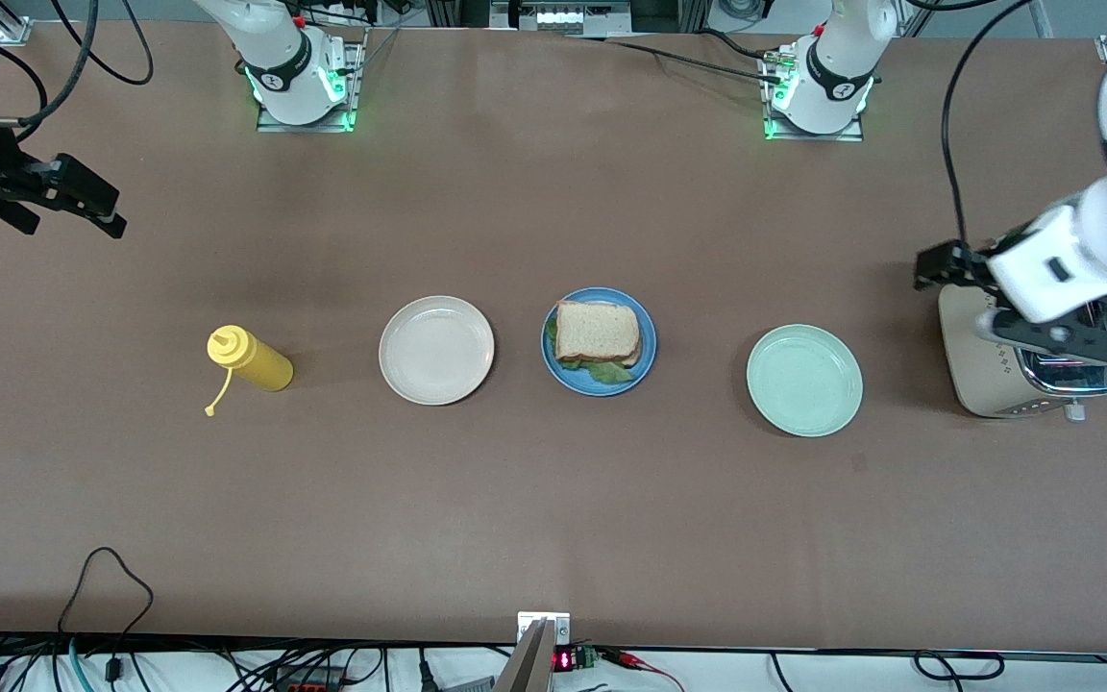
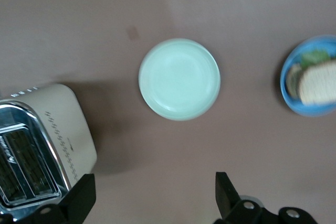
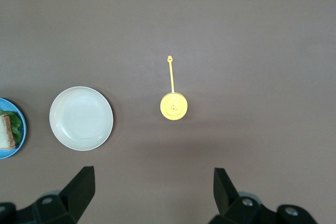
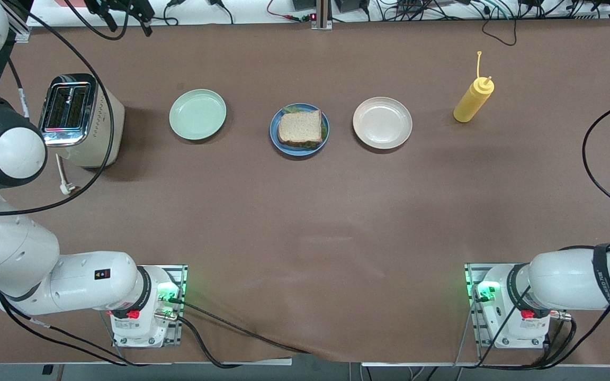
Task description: Make sandwich in blue plate with both arms
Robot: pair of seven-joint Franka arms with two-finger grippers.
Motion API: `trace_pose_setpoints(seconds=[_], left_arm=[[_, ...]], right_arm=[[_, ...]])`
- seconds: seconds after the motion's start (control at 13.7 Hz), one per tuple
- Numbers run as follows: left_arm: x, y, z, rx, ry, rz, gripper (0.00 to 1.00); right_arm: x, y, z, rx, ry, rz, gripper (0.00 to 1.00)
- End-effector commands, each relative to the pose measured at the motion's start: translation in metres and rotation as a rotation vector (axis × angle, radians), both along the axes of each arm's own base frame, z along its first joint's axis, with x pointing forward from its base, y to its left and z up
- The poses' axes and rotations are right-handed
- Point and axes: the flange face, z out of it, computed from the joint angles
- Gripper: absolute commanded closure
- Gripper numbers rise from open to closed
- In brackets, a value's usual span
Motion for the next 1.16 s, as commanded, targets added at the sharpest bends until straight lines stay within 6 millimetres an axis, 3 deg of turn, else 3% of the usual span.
trace_pose_setpoints(seconds=[0.0,0.15,0.22,0.58,1.09], left_arm=[[-0.034,0.016,0.009,-0.033,-0.139,0.082,0.0],[-0.066,0.005,0.03,-0.035,-0.259,0.064,0.0],[-0.078,0.006,0.027,-0.034,-0.251,0.064,0.0],[-0.084,0.019,0.028,0.044,-0.064,0.059,0.0],[-0.08,0.013,0.036,0.043,-0.084,0.048,0.0]], right_arm=[[-0.008,-0.003,0.002,0.014,0.003,0.006,0.0],[-0.008,-0.004,0.003,0.014,0.0,0.008,0.0],[-0.008,-0.006,0.003,0.014,0.002,0.008,0.0],[-0.013,-0.009,0.009,0.0,-0.014,0.01,0.0],[-0.007,-0.012,0.009,0.009,-0.02,-0.019,0.0]])
